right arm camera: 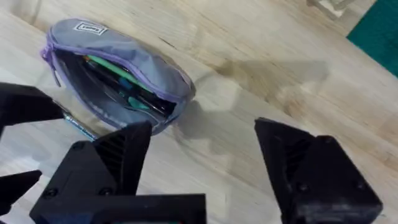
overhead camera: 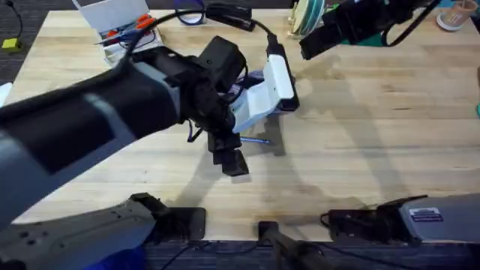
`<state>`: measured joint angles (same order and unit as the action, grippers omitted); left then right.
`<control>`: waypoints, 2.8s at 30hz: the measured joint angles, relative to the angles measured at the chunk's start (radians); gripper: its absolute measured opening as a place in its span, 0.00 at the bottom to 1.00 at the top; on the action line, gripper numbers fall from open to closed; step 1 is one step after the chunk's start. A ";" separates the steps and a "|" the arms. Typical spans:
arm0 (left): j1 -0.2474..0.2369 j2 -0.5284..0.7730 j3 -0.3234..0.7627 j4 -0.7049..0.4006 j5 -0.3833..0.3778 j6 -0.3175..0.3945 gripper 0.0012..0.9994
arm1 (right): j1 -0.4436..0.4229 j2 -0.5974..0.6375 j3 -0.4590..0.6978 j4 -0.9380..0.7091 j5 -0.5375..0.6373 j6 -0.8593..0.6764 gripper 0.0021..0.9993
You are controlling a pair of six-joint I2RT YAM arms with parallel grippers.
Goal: Unzip the bag, pick up the pens from the table one at a time and place them inside, then zip the bag closed.
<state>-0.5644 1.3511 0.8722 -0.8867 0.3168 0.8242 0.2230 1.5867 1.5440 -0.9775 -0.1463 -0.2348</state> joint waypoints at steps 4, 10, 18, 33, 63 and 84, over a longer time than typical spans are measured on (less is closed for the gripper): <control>0.000 0.060 0.000 0.009 -0.001 0.007 1.00 | 0.000 0.000 0.000 0.000 0.000 0.000 1.00; 0.000 0.137 0.000 0.057 -0.004 0.008 0.99 | 0.000 0.000 0.000 0.000 0.000 0.000 1.00; 0.000 0.181 0.005 0.071 -0.005 0.024 1.00 | 0.000 0.000 0.000 0.000 0.000 0.000 1.00; 0.007 0.239 0.049 0.074 -0.018 0.037 0.76 | 0.000 0.000 0.000 0.000 0.000 0.000 1.00; 0.010 0.261 0.077 0.045 -0.025 -0.013 0.04 | 0.000 0.000 0.000 0.000 0.000 0.000 1.00; 0.004 0.009 0.192 -0.060 -0.067 -0.024 0.04 | -0.048 0.000 0.000 0.000 0.000 0.000 1.00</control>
<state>-0.5606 1.3600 1.0647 -0.9464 0.2501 0.8005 0.1754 1.5867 1.5440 -0.9779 -0.1463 -0.2348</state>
